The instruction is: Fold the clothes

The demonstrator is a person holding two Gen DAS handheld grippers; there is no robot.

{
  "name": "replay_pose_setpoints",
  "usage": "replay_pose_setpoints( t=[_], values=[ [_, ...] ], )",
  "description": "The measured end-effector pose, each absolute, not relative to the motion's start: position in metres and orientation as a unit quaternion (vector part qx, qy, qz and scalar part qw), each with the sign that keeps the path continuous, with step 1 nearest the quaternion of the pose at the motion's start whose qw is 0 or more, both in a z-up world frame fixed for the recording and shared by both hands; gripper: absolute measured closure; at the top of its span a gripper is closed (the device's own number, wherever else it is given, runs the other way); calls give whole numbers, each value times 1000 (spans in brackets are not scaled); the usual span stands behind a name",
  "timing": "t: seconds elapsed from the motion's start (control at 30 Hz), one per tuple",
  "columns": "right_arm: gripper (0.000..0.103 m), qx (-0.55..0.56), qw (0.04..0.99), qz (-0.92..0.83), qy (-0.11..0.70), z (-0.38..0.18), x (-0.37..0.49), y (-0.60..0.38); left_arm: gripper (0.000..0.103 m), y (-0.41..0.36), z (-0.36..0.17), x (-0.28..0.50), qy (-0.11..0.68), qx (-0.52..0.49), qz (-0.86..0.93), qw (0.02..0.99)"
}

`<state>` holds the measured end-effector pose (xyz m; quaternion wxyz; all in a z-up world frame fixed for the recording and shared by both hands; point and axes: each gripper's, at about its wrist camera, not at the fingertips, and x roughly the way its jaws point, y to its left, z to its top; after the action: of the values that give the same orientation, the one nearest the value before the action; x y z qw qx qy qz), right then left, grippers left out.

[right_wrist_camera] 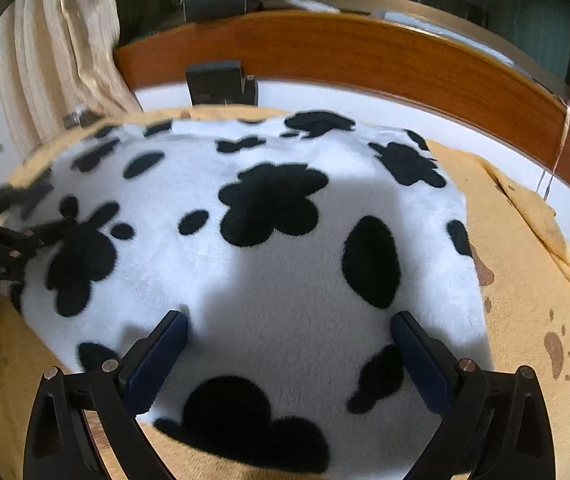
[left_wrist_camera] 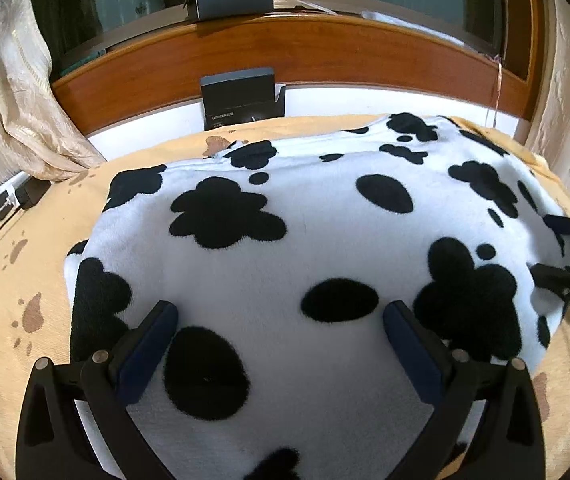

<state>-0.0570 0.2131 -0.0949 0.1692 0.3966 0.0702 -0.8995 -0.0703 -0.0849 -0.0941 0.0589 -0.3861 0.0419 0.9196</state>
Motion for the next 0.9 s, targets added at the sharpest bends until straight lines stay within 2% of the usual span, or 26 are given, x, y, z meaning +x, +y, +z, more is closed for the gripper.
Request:
replay_pose_setpoints(
  t=[0.1, 0.2, 0.33, 0.5, 0.6, 0.8, 0.9],
  values=[
    [0, 361, 172, -916, 20, -76, -44, 243, 0, -81, -87, -60, 43, -376, 923, 64],
    [0, 328, 124, -937, 11, -57, -37, 283, 0, -59, -76, -51, 57, -370, 922, 94],
    [0, 308, 48, -950, 2, -43, -38, 337, 0, 10, -57, -31, 157, -338, 917, 142],
    [0, 323, 31, -942, -89, -63, -41, 390, 0, 108, -58, -13, 294, -302, 887, 190],
    [0, 327, 26, -937, -117, -70, -38, 402, 0, 147, -62, -18, 338, -289, 873, 198],
    [0, 314, 12, -940, -136, -65, -31, 415, 0, 187, -65, -36, 322, -317, 855, 254],
    [0, 315, 5, -937, -152, -65, -30, 422, 0, 206, -71, -36, 344, -318, 839, 278]
  ],
)
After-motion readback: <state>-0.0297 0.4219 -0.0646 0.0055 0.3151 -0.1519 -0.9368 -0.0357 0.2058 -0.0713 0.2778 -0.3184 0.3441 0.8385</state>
